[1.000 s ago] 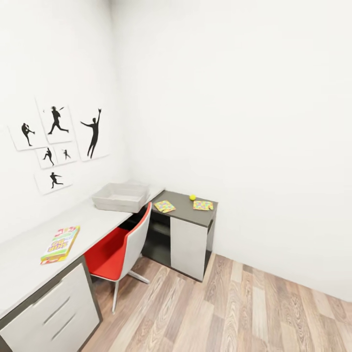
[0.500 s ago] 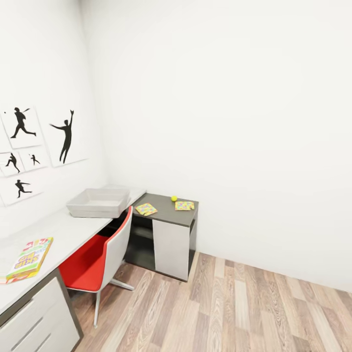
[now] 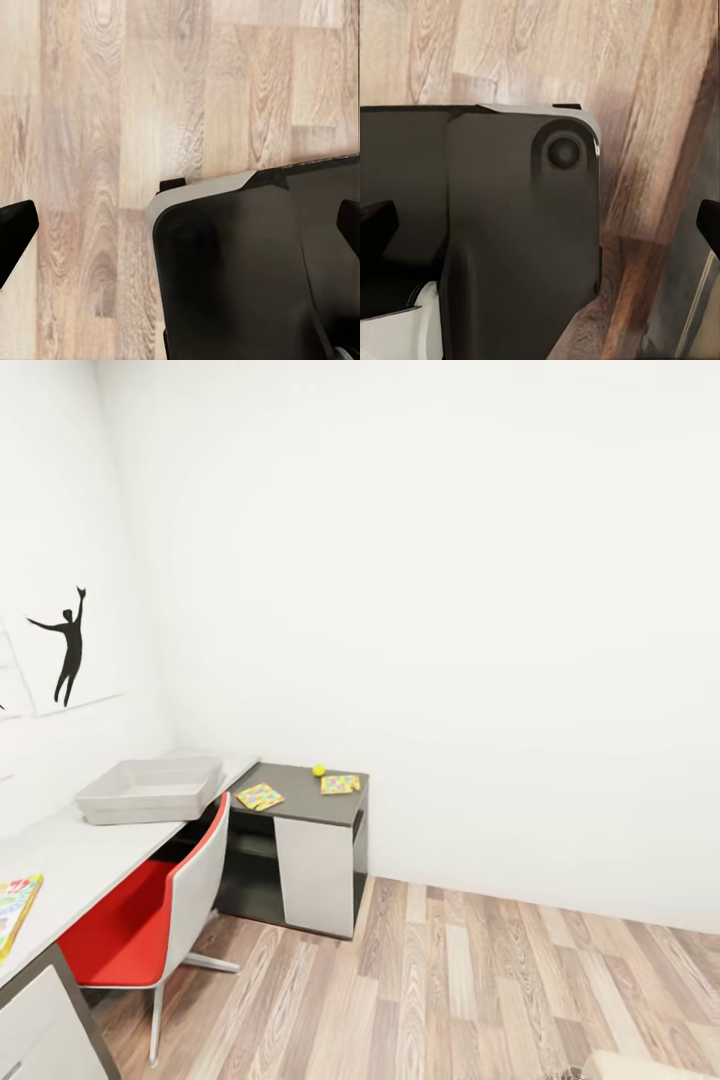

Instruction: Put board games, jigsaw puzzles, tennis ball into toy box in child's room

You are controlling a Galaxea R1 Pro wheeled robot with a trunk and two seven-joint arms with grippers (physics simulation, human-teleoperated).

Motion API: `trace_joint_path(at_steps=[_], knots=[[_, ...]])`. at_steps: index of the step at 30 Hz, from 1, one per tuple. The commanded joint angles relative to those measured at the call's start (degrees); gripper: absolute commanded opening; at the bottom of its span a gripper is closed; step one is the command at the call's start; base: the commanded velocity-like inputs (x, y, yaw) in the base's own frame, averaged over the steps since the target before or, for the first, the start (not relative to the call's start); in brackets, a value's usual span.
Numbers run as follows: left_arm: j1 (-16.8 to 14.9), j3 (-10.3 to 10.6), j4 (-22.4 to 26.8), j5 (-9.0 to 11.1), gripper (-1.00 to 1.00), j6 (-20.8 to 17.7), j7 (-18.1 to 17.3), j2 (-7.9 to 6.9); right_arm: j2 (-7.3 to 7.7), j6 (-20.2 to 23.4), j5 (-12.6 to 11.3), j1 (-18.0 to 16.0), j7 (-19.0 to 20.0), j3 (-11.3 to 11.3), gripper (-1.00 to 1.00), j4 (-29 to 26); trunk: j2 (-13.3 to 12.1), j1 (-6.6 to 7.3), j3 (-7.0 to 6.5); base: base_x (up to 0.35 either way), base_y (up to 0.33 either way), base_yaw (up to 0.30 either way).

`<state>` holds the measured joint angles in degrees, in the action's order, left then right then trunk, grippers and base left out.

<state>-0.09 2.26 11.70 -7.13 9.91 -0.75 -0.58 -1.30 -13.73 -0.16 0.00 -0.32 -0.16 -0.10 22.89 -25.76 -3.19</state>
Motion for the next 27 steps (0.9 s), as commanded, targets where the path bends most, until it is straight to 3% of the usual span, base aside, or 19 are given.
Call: trace_joint_path(at_steps=[1,27], knots=[[0.00,0.20,-0.02,-0.34,1.00,0.19,0.04,-0.03,-0.01,-0.15,-0.02,0.00,-0.03,-0.02,1.00,0.02,0.03,-0.02,-0.03,0.000,0.000,-0.274],[0.00,0.28,-0.01,-0.34,1.00,0.19,0.04,-0.29,-0.10,-0.15,-0.02,0.00,-0.03,-0.02,1.00,0.02,0.03,-0.02,-1.22,-0.015,0.000,-0.274]])
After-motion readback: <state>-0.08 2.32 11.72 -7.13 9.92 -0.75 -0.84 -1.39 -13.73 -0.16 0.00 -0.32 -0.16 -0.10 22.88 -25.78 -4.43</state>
